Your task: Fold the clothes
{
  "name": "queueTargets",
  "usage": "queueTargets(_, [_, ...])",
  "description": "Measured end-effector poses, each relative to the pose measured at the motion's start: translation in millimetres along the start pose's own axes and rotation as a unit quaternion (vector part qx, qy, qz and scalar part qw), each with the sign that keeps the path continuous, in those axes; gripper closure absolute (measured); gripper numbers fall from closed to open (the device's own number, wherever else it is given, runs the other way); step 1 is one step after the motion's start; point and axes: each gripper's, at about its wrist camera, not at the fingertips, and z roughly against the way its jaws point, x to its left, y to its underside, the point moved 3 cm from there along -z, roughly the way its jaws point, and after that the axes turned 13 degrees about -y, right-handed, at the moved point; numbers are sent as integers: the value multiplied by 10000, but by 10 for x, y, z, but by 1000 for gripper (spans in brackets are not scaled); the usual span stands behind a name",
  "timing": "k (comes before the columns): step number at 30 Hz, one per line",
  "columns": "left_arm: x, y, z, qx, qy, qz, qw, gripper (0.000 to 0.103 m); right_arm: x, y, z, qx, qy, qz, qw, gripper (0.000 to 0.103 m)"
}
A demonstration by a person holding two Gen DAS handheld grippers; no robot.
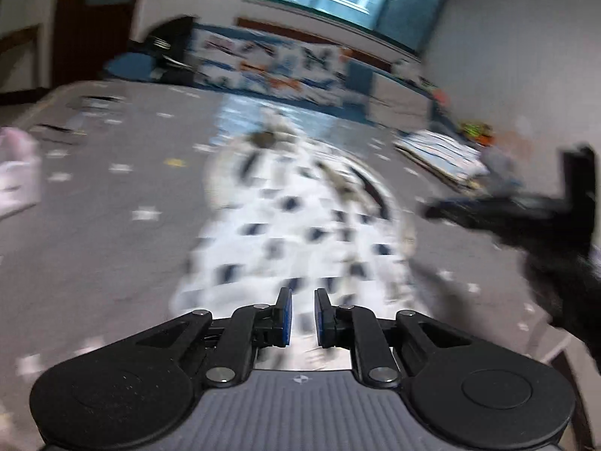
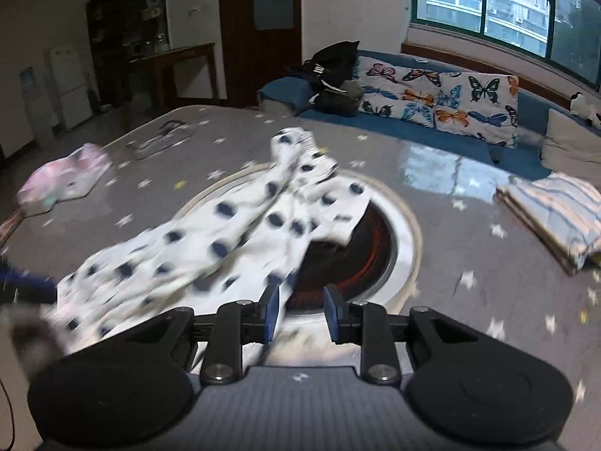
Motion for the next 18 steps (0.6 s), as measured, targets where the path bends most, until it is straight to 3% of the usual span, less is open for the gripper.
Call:
queueTargets(3, [-291,-115,-201,-41,281,-292,9992,86,-181,-198,-154,12,1,-51,10000,78])
queueTargets(6, [-500,-193,-410,-19,485,-499,9976,72,-275,-374,-311,79,-103,23,9999,77])
queueTargets(10, [-637,-223,-718,99,556,-697,9960,72,-336,-586,-588,188,-261,150,9994,76])
queueTargets(13, [-641,-181,-861,304,579,-704,9954,72,-329,-705,-851,279,-408,273,9984,69])
queueTargets(18, [-634,-130,-968,493,646,-733,9940,73,-374,-790,-1337,564,-435,365,9968,69])
